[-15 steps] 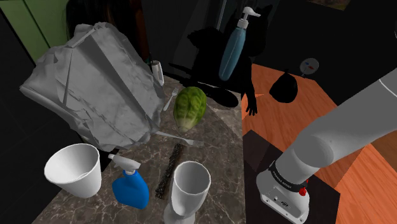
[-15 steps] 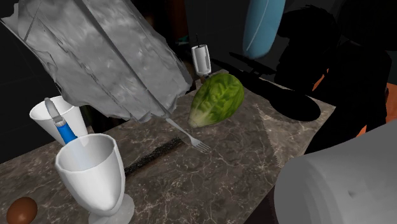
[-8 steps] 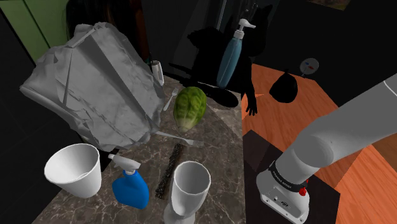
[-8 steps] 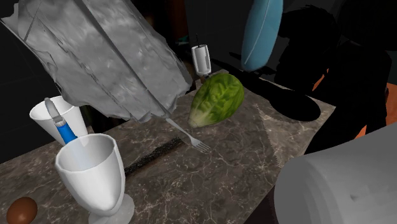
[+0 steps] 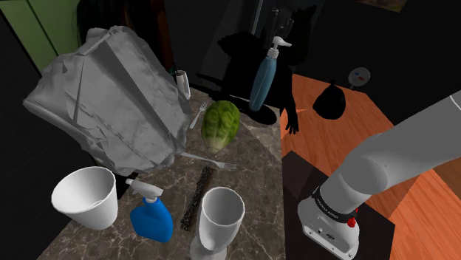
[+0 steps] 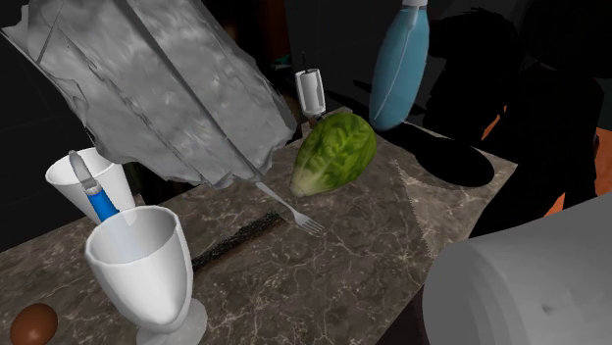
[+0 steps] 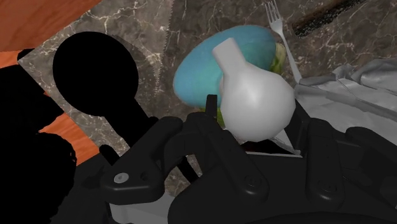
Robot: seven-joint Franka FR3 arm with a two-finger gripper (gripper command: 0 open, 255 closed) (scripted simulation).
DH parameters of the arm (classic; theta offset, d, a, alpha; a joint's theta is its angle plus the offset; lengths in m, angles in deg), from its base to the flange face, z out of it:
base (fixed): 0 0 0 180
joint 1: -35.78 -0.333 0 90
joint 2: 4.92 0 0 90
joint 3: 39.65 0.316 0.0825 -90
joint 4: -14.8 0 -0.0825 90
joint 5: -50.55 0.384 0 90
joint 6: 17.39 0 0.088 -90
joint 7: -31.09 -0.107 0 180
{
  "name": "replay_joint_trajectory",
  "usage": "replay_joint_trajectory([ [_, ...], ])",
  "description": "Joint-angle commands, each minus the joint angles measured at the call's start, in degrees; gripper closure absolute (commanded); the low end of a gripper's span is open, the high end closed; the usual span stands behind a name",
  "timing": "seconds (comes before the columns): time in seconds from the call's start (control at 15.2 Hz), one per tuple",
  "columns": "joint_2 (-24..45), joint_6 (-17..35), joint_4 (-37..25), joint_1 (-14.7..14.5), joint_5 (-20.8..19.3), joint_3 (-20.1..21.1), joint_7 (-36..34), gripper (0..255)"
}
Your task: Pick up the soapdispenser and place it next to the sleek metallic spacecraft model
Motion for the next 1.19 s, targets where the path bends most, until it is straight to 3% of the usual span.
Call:
replay_joint_trajectory([
  [0.0,-0.5,1.7,2.1,0.0,0.0,0.0,0.2,255],
  [1.12,-1.8,14.7,16.5,0.0,0.2,0.3,1.7,255],
])
